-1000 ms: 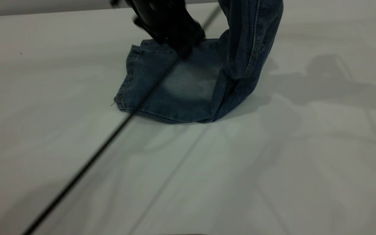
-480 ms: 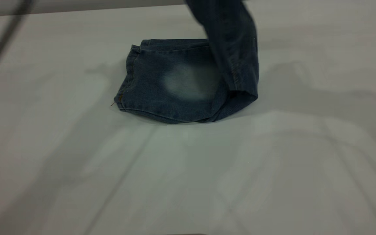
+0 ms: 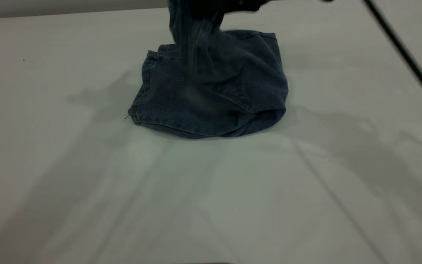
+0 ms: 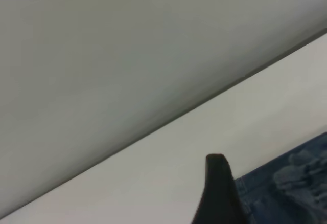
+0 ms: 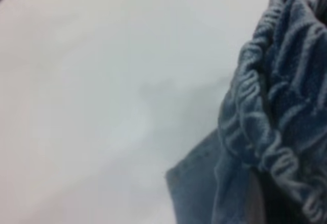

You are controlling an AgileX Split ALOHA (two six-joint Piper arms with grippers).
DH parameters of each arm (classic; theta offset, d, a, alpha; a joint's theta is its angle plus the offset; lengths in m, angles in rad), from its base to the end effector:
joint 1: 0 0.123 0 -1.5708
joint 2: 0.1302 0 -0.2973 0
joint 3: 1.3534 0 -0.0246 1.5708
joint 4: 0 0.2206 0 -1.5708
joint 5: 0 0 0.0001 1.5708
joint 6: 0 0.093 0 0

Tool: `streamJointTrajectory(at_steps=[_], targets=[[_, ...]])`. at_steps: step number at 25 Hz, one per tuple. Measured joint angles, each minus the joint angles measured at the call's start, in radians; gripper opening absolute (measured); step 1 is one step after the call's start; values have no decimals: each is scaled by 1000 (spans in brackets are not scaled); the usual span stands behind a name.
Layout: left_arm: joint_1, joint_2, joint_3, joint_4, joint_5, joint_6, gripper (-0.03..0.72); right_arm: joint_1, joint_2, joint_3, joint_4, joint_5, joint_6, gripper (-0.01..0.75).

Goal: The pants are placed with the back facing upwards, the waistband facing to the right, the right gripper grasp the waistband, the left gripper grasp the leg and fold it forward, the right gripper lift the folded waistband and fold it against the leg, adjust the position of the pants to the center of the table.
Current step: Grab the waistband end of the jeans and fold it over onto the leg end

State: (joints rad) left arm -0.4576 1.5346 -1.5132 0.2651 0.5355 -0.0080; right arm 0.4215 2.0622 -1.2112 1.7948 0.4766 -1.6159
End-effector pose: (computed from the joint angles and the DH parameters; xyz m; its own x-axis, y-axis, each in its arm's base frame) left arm 0.3008 -0.1343 0.4175 -0.3116 0.3960 -0.8638 0.4084 0.8766 0.2545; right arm 0.3622 0.2081 0.1796 -0.6815 -0.1052 -0.7242 -0.5635 0.7068 0.4276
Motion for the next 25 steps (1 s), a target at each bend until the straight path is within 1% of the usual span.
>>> streamJointTrajectory(at_steps=[3,7,9,11,13,15,17,20,21,22,24,25], targets=[[-2,3,1,-5,31,0,464,0,78,-54,1,-5,-1,62],[-3,5,1,-40,40,0,464,0,145,-111,2,-5,0,70],[-3,5,1,-48,40,0,464,0,170,-123,3,-5,2,87],[-3,5,1,-50,40,1,464,0,183,-131,3,-2,10,125],[-3,5,1,-51,40,8,464,0,189,-130,4,10,24,206],[-3,5,1,-51,40,8,464,0,189,-130,4,34,44,313],[-3,5,1,-51,40,8,464,2,189,-132,4,76,55,444],[-3,5,1,-51,40,8,464,15,181,-137,0,146,61,597],[-3,5,1,-52,40,8,464,23,174,-142,-8,165,70,630],[-3,5,1,-52,40,8,464,35,162,-151,-25,177,81,646],[-3,5,1,-52,40,8,464,61,145,-181,-55,175,134,657],[-3,5,1,-55,40,8,464,79,140,-208,-97,156,184,655]])
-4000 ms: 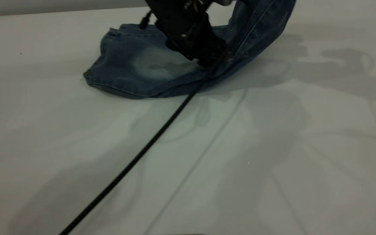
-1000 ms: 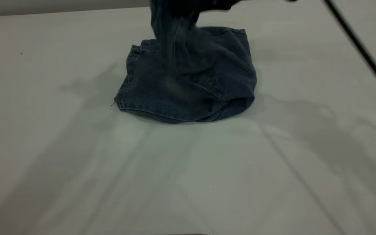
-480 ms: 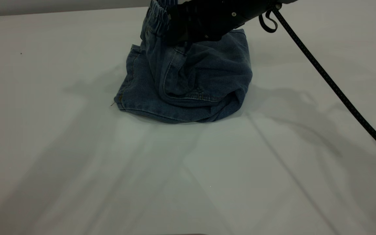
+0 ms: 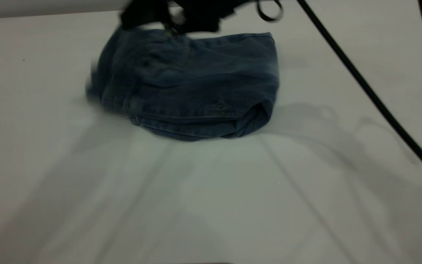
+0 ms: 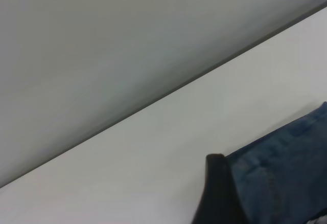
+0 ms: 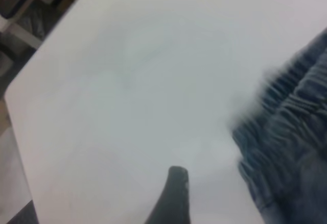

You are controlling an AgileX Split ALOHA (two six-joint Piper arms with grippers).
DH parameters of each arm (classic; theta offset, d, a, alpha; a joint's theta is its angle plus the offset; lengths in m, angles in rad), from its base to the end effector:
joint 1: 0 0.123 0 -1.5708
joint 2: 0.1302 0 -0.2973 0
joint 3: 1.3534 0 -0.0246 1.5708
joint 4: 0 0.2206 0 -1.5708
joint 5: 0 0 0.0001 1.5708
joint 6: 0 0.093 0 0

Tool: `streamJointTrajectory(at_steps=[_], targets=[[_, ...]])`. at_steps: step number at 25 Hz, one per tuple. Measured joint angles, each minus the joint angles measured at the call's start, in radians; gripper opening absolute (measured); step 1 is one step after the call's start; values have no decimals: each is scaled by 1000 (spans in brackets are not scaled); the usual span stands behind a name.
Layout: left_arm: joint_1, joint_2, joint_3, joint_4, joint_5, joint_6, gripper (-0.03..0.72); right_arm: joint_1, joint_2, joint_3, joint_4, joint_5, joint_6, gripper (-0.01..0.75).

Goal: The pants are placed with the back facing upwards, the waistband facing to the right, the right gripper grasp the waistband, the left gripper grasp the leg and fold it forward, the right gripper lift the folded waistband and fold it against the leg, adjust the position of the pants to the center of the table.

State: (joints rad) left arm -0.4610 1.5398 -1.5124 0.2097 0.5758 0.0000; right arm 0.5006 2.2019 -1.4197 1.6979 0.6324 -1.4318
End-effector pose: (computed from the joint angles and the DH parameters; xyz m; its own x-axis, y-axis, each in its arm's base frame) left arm 0.2993 -0.1369 0.4117 -0.3652 0.3763 -0.8515 0.4240 0.8815 0.2078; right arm 0.3706 0.2650 0.1732 -0.7126 -0.1204 -0.6912 -0.6322 0.5373 0.5582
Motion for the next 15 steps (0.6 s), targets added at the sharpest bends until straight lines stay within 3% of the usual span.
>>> streamJointTrajectory(at_steps=[3,6,10,15], targets=[[0,0,0,-9,0,0,464,51,-2,-70,-197,-95,238,623],[0,0,0,-11,0,0,464,87,0,-158,-517,-104,601,584],[0,0,0,-11,0,0,464,96,21,-306,-959,19,1176,568],[0,0,1,-17,-7,0,464,96,126,-515,-1270,211,1636,566]])
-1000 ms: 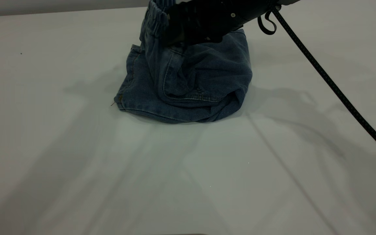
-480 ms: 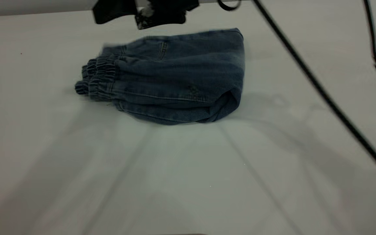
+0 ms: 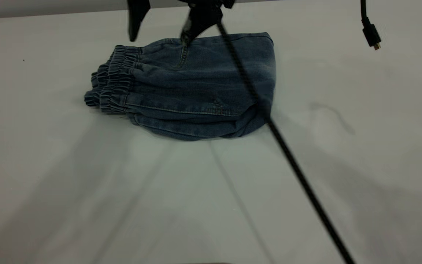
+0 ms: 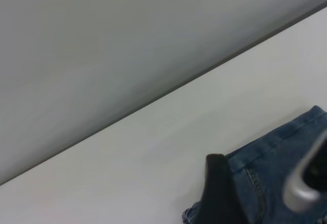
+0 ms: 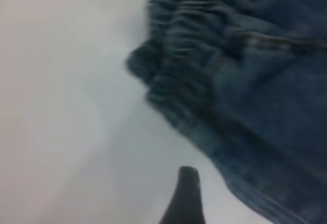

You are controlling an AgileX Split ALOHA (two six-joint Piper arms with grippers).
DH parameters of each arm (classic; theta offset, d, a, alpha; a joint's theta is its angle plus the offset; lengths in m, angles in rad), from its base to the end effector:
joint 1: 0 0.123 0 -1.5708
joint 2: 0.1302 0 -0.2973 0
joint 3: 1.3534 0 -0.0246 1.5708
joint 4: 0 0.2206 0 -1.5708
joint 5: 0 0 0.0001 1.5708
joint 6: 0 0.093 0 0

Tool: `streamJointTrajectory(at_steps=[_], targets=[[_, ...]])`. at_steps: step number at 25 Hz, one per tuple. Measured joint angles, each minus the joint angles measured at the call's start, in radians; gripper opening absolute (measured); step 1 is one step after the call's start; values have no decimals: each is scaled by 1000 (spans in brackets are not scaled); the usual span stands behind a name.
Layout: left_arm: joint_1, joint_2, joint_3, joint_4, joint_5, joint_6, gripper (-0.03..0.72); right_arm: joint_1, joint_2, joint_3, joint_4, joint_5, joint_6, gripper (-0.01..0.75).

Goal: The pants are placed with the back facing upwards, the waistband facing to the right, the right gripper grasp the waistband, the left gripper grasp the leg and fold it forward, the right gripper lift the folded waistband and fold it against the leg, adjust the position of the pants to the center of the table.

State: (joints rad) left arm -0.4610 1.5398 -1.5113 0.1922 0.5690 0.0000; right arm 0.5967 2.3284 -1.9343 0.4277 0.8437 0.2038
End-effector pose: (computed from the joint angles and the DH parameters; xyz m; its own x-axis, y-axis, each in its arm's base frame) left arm 0.2992 -0.1379 0.4117 -0.3667 0.3618 -0.8571 0.4266 0.8841 0.1907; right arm 0.3875 0.2981 0.1885 -0.9592 -0.1025 -0.2636 -0.2180 0.8617 0.4582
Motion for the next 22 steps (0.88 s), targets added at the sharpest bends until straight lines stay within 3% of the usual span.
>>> streamJointTrajectory(at_steps=[7,12,22], targets=[[0,0,0,-5,0,0,464,1,167,-251,4,47,302,539],[0,0,0,-17,0,-6,464,2,256,-310,7,49,473,521],[0,0,0,-49,22,0,464,19,358,-325,-7,73,508,518]])
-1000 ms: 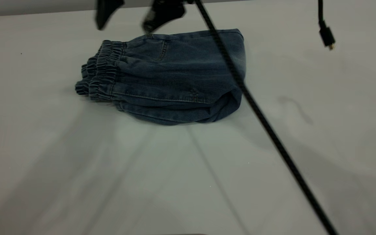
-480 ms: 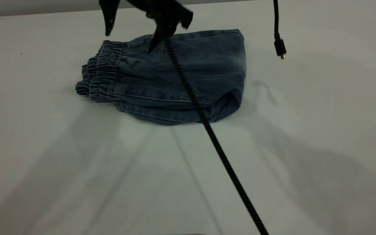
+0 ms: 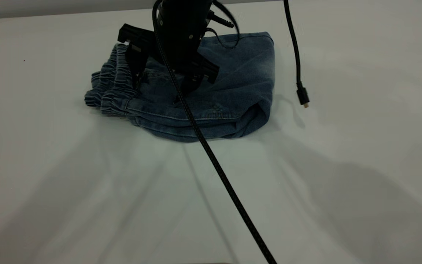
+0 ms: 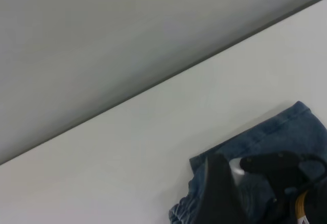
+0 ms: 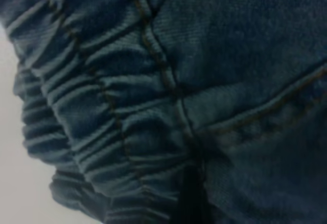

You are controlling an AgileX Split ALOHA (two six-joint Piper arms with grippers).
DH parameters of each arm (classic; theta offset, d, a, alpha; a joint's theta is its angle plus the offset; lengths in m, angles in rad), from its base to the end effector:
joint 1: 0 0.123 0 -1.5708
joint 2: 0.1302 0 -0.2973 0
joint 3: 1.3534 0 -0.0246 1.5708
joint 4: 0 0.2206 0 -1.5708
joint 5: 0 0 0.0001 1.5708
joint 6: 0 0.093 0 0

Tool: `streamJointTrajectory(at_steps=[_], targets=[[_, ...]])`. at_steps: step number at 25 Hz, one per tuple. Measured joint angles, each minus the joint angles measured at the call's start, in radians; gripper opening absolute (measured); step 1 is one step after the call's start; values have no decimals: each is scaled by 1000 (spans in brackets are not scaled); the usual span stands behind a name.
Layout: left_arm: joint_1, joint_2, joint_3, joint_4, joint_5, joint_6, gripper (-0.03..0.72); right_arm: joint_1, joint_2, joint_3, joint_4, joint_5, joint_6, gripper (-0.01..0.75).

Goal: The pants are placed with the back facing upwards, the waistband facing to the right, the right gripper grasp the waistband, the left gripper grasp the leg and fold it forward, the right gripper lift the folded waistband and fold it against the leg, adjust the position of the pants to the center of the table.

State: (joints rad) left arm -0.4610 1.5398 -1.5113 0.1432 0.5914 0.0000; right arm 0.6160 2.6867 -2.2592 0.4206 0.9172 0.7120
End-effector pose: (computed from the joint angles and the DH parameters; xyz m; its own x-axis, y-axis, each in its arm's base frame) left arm 0.2973 -0.1394 0.4095 -0.4026 0.3322 -0.8530 0.4328 0.8902 0.1425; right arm 0.4140 0.3301 0.0850 -0.9574 0.2833 0.0560 0.2765 0.8437 0.4601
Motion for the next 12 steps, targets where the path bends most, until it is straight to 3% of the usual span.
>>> streamJointTrajectory(at_steps=[12], targets=[[0,0,0,0,7,0,464,6,3,-8,15,146,-52,512]])
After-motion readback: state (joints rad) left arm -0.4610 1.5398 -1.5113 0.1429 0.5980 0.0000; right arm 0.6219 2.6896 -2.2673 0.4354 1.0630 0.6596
